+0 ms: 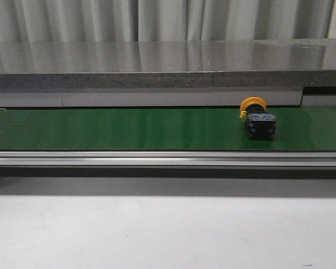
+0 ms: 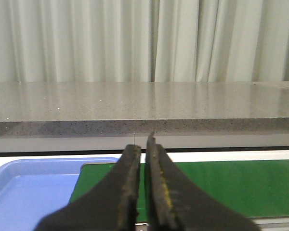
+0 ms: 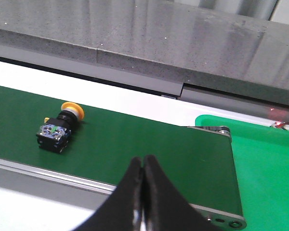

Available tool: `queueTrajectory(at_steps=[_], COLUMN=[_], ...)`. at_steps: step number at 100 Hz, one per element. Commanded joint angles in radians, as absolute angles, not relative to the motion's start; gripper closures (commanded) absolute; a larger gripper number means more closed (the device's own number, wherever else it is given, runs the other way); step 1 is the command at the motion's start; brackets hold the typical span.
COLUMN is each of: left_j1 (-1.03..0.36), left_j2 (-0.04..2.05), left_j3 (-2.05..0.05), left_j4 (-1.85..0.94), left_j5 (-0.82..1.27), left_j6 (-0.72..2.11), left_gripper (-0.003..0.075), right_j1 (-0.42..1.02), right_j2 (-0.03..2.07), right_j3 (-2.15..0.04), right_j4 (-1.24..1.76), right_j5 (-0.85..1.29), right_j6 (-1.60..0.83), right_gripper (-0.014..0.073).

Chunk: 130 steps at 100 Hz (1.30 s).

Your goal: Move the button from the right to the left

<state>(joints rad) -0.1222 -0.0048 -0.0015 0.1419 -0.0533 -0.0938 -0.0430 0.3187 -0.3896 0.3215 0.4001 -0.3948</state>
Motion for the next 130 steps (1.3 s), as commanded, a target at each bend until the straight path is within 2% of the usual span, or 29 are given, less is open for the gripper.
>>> queueTrajectory(at_steps=[1,48,72,96,130], left_j1=[-0.128,-0.128,-0.128,-0.128,-0.128], left_j2=[-0.041,-0.041,0.030,0.260,0.690], left_j3=[0.039,0.018,-0.116,-0.340,-0.700], left_j4=[0.135,0.100,0.020,0.020,0.020], left_j5=[-0.141,-0.200,-0.072,0.086,0.457], left_j6=[-0.105,-0.105,-0.105,-0.105,-0.105], left_gripper=[0.0715,0.0715,0.0715,0.0715,0.0715], right_j1=[-0.042,-0.042,-0.042,-0.042,-0.042], right_j2=[0.323,0.323,0.323,0.323,0.323], right_j3=[-0.417,-0.417,-0.417,-0.417,-0.417], right_j4=[0.329,0.329,0.329,0.329,0.329], right_j5=[0.319,0.319,0.319,0.319,0.319], right_j6=[-0.403,-0.403,-0.403,-0.403,-0.403], right_gripper=[0.0662,0.0662,0.0662,0.0662,0.0662])
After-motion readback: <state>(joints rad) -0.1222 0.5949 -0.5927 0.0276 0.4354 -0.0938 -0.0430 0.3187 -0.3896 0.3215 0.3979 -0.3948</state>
